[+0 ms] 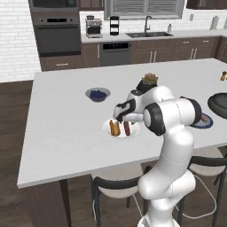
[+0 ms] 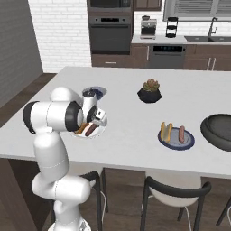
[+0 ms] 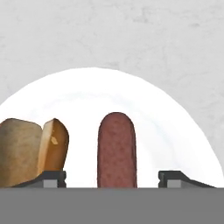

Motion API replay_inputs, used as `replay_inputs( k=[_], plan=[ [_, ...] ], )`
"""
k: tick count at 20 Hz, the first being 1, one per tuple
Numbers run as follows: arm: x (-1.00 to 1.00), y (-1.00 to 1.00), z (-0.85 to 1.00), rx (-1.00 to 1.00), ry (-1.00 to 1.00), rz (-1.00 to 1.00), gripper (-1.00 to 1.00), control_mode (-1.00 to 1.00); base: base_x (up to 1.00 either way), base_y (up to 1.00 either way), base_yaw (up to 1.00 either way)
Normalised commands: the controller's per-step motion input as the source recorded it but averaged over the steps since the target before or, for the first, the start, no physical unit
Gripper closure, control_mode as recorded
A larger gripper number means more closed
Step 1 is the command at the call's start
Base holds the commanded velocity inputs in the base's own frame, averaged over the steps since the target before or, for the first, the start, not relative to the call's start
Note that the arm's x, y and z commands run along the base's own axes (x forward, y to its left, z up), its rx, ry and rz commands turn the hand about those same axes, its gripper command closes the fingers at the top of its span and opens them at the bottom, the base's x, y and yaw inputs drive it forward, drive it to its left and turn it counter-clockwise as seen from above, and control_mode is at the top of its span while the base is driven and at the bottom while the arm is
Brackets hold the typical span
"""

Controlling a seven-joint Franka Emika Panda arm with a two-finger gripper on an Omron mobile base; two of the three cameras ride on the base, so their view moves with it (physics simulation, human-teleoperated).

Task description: Place one bun and one sausage from the bowl on each plate.

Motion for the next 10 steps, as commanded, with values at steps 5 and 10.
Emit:
replay_inputs(
  k=[5, 10],
  plan=[
    [0.05, 0.00, 0.22, -0.01, -0.04, 0.00, -1.00, -1.00, 0.00, 0.00, 0.00],
    [-0.34, 0.03, 0.89, -0.14, 0.00, 0.00, -1.00, -1.00, 0.00, 0.00, 0.00]
  ],
)
